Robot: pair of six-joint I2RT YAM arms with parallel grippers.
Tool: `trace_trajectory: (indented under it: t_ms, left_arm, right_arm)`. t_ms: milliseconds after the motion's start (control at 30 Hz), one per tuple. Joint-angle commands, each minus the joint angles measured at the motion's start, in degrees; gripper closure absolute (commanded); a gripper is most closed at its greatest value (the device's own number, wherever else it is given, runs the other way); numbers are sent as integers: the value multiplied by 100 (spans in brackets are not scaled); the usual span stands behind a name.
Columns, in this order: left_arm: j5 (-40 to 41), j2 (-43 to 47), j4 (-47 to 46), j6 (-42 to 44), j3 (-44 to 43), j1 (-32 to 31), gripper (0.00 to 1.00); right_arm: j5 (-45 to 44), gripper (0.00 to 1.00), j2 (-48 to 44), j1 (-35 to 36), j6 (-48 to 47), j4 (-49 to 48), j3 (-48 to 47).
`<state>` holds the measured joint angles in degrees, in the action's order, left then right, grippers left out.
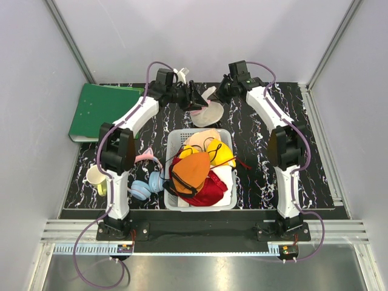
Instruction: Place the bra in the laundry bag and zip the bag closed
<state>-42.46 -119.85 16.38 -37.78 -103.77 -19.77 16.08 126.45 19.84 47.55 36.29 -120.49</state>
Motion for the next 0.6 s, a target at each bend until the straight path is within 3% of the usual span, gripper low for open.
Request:
trace_trajectory:
  t_ms: [0, 567]
  left_arm:
    - [0, 41, 462, 490, -381, 35, 45]
    - [-114, -609, 656, 570, -1119, 17, 53]
  right_arm:
    - [246, 100, -499, 56, 9, -395, 43]
    - [484, 100, -604, 56, 167, -615, 210]
